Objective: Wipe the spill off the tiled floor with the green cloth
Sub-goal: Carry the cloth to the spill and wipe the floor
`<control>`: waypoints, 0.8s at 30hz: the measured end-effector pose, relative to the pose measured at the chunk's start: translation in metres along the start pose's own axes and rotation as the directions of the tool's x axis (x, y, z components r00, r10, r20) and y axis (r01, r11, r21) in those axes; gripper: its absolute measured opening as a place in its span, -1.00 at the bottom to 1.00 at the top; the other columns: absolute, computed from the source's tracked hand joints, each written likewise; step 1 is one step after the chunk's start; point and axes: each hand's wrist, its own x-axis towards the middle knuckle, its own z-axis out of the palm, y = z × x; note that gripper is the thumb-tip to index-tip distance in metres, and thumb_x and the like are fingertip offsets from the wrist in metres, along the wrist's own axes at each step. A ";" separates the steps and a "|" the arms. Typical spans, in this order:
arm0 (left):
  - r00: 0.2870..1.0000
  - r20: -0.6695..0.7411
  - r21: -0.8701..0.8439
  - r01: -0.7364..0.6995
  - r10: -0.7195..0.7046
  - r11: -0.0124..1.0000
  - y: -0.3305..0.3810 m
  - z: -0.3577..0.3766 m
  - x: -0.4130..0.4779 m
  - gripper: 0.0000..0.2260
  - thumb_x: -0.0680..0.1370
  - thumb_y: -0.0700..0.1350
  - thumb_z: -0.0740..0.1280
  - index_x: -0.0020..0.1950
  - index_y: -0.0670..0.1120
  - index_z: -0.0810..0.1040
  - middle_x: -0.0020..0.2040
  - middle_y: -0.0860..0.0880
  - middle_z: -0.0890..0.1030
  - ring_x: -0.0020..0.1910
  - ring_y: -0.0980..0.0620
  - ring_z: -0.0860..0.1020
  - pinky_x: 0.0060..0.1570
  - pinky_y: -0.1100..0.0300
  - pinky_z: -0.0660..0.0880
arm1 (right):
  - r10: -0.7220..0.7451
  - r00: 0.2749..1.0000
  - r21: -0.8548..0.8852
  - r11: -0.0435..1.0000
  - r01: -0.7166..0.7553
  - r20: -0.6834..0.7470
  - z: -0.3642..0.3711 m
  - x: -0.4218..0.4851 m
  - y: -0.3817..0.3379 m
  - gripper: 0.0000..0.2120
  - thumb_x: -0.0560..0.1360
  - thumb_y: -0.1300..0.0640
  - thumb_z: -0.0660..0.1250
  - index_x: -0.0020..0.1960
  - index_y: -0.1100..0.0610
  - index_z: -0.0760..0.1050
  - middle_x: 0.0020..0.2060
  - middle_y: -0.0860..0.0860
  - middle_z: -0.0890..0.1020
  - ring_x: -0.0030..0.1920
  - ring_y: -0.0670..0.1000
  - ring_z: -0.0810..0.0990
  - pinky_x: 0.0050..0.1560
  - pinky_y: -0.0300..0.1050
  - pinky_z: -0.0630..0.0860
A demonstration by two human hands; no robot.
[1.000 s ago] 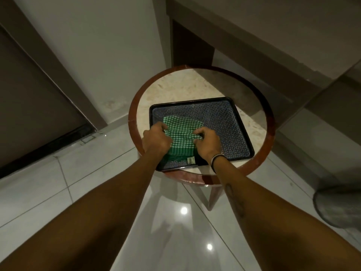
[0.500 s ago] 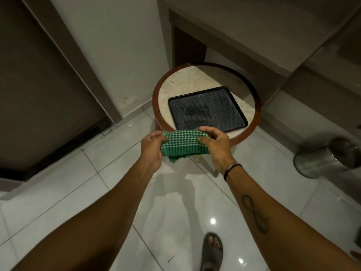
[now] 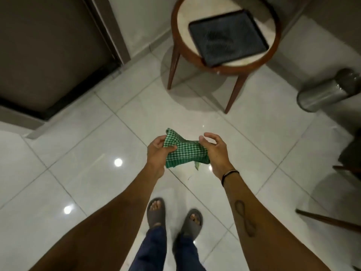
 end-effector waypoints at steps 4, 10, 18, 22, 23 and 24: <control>1.000 -0.025 0.009 0.013 -0.013 1.000 -0.064 -0.030 0.000 -0.56 0.53 -0.48 0.50 0.35 -0.14 0.65 0.30 -0.17 0.78 0.22 -0.21 0.76 0.08 0.02 0.73 | 0.043 0.999 -0.115 0.992 -0.044 -0.011 -0.014 0.005 0.082 -0.52 0.62 0.30 0.51 0.51 0.10 0.54 0.29 0.36 0.68 0.17 0.27 0.75 -0.07 -0.08 0.70; 0.997 -0.017 0.089 0.082 -0.081 0.993 -0.148 -0.058 0.008 -0.62 0.58 -0.44 0.46 0.38 -0.19 0.66 0.30 -0.22 0.79 0.22 -0.26 0.79 0.12 -0.04 0.76 | 0.277 0.961 -0.126 0.952 -0.278 -0.025 -0.046 0.009 0.172 -0.29 0.59 0.14 0.59 0.64 0.30 0.39 0.50 0.26 0.58 0.48 0.29 0.61 0.52 0.23 0.58; 0.996 -0.068 0.334 0.084 -0.065 0.939 -0.297 -0.098 0.058 -0.61 0.63 -0.47 0.38 0.44 -0.26 0.59 0.41 -0.22 0.72 0.42 -0.26 0.69 0.35 -0.17 0.69 | 0.179 0.976 -0.168 0.966 -0.198 -0.122 -0.063 0.031 0.319 -0.49 0.57 0.48 0.46 0.44 0.11 0.59 0.14 0.10 0.76 0.14 0.11 0.78 0.19 0.08 0.76; 0.996 0.017 0.468 0.068 -0.086 0.881 -0.362 -0.106 0.111 -0.51 0.60 -0.49 0.39 0.49 -0.19 0.56 0.42 -0.15 0.69 0.43 -0.18 0.66 0.20 0.09 0.69 | 0.079 0.985 -0.307 0.944 -0.124 -0.152 -0.074 0.077 0.390 -0.52 0.59 0.44 0.45 0.44 0.11 0.60 0.20 0.09 0.74 0.21 0.08 0.75 0.04 -0.20 0.74; 0.996 0.048 0.519 0.040 -0.076 0.854 -0.374 -0.108 0.124 -0.49 0.59 -0.49 0.40 0.51 -0.17 0.55 0.43 -0.13 0.68 0.44 -0.14 0.65 0.18 0.18 0.67 | 0.057 0.986 -0.345 0.932 -0.108 -0.154 -0.078 0.089 0.404 -0.53 0.60 0.43 0.45 0.45 0.11 0.60 0.22 0.09 0.74 0.22 0.05 0.73 0.01 -0.27 0.71; 0.995 0.079 0.564 0.005 -0.060 0.826 -0.385 -0.109 0.137 -0.47 0.58 -0.49 0.42 0.52 -0.16 0.54 0.44 -0.11 0.67 0.46 -0.12 0.63 0.22 0.17 0.67 | 0.038 0.987 -0.374 0.923 -0.094 -0.155 -0.081 0.103 0.417 -0.54 0.61 0.42 0.44 0.46 0.11 0.60 0.24 0.10 0.74 0.23 0.04 0.71 0.06 -0.23 0.72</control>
